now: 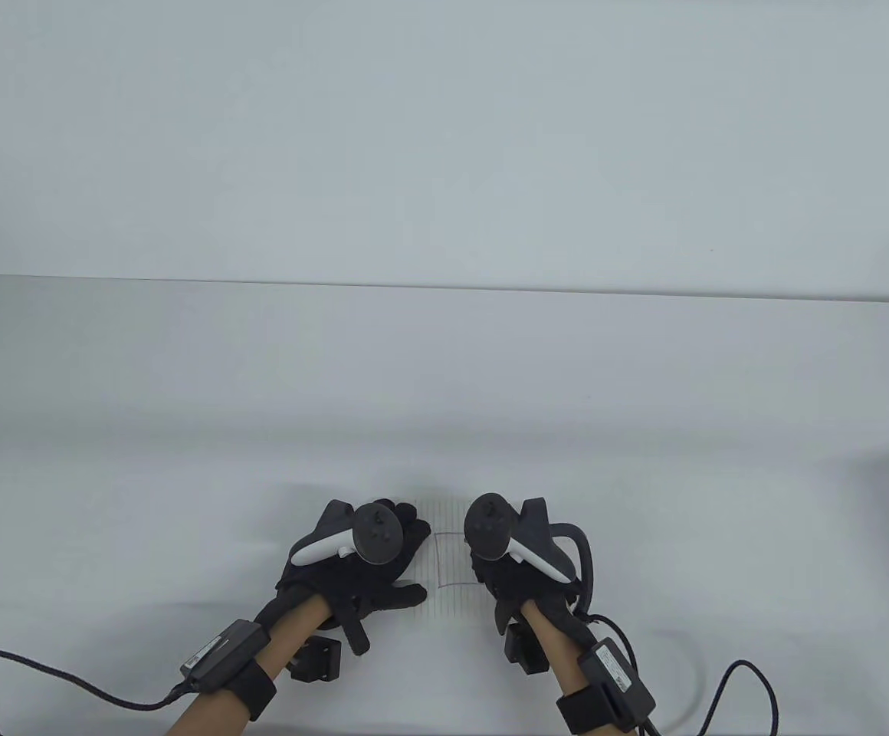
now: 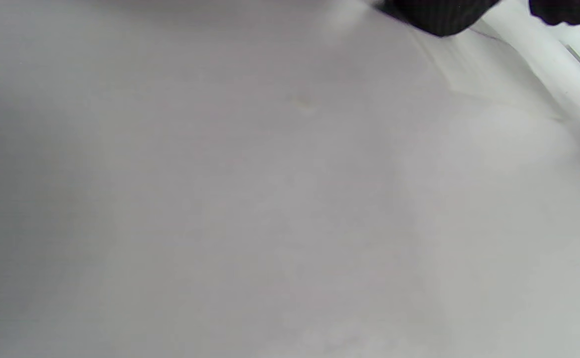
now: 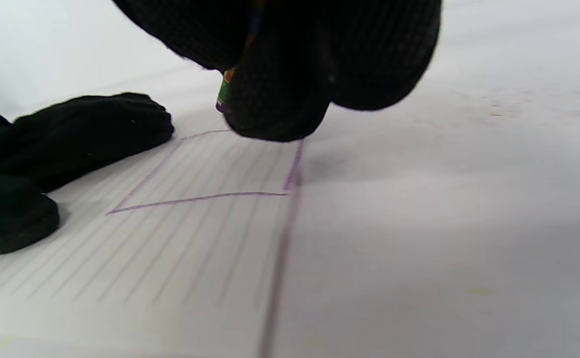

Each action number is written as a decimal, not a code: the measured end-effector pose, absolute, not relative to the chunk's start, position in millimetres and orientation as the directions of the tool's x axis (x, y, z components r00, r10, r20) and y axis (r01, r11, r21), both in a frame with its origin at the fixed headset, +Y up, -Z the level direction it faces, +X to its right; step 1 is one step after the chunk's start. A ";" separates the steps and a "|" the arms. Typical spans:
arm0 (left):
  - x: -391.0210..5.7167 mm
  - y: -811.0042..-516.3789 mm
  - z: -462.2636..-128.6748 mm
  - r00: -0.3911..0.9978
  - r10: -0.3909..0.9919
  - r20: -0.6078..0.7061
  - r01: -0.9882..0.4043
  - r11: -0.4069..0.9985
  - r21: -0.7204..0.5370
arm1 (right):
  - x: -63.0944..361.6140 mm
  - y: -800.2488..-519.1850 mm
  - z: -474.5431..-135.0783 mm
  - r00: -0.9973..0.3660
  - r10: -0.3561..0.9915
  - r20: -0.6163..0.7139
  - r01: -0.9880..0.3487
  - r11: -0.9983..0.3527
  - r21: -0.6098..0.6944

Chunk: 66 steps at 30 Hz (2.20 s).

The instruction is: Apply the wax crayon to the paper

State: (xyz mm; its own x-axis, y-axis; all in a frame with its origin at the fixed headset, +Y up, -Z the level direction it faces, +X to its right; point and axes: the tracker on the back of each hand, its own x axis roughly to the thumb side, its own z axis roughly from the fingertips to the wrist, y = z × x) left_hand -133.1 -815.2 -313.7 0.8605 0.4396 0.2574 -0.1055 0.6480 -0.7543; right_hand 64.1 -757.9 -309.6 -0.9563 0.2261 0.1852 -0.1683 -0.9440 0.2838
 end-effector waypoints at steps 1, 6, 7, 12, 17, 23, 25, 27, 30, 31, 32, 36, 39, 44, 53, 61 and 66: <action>-133.4 -815.5 -313.8 0.859 0.445 0.254 -0.109 0.644 -0.757 | 61.1 -759.5 -309.7 -0.949 0.249 0.192 -0.191 -0.942 0.277; -133.5 -815.8 -313.8 0.856 0.452 0.253 -0.113 0.639 -0.761 | 45.1 -765.8 -313.6 -0.955 0.201 0.218 -0.156 -0.966 0.205; -133.5 -815.9 -313.8 0.856 0.452 0.253 -0.113 0.639 -0.761 | 43.4 -766.8 -314.0 -0.957 0.190 0.221 -0.145 -0.968 0.205; -133.5 -816.0 -313.7 0.855 0.454 0.251 -0.111 0.633 -0.767 | 32.4 -767.5 -311.9 -0.964 0.091 0.250 -0.046 -0.983 0.180; -133.6 -816.1 -313.6 0.854 0.455 0.250 -0.112 0.631 -0.767 | 28.2 -768.5 -311.5 -0.972 0.057 0.229 -0.024 -0.989 0.144; -133.6 -816.3 -313.5 0.855 0.454 0.251 -0.110 0.632 -0.767 | 27.0 -767.7 -313.3 -0.964 0.128 0.231 -0.079 -0.974 0.211; -133.6 -816.3 -313.5 0.855 0.453 0.251 -0.110 0.633 -0.767 | 25.9 -769.4 -312.2 -0.974 0.045 0.221 -0.017 -0.992 0.126; -133.6 -816.3 -313.6 0.855 0.454 0.251 -0.110 0.632 -0.767 | 23.1 -768.3 -311.4 -0.968 0.037 0.247 -0.004 -0.991 0.135; -133.6 -816.4 -313.6 0.855 0.453 0.252 -0.110 0.632 -0.767 | 25.8 -768.7 -314.4 -0.965 0.117 0.233 -0.074 -0.980 0.186; -133.6 -816.4 -313.7 0.855 0.453 0.251 -0.110 0.632 -0.767 | 25.9 -768.8 -315.0 -0.969 0.096 0.229 -0.058 -0.984 0.167; -133.6 -816.4 -313.7 0.855 0.453 0.251 -0.110 0.632 -0.767 | 25.7 -769.1 -313.8 -0.976 0.048 0.214 -0.023 -0.992 0.120; -133.6 -816.4 -313.7 0.855 0.453 0.251 -0.110 0.632 -0.767 | 24.5 -766.6 -314.3 -0.963 0.082 0.256 -0.035 -0.983 0.182; -133.6 -816.4 -313.7 0.855 0.453 0.251 -0.110 0.632 -0.767 | 25.8 -767.9 -313.4 -0.974 0.047 0.221 -0.017 -0.990 0.137; -133.6 -816.4 -313.7 0.855 0.453 0.251 -0.110 0.632 -0.767 | 24.9 -765.9 -313.6 -0.963 0.118 0.241 -0.060 -0.970 0.235; -133.6 -816.6 -313.7 0.854 0.455 0.252 -0.109 0.629 -0.769 | 27.1 -766.0 -313.3 -0.974 0.077 0.213 -0.034 -0.980 0.198; -133.7 -816.5 -314.0 0.855 0.454 0.253 -0.107 0.630 -0.769 | 28.1 -765.9 -313.9 -0.967 0.116 0.228 -0.063 -0.971 0.230; -133.6 -816.4 -314.0 0.855 0.452 0.254 -0.105 0.631 -0.768 | 27.7 -763.6 -313.9 -0.962 0.070 0.265 -0.010 -0.975 0.222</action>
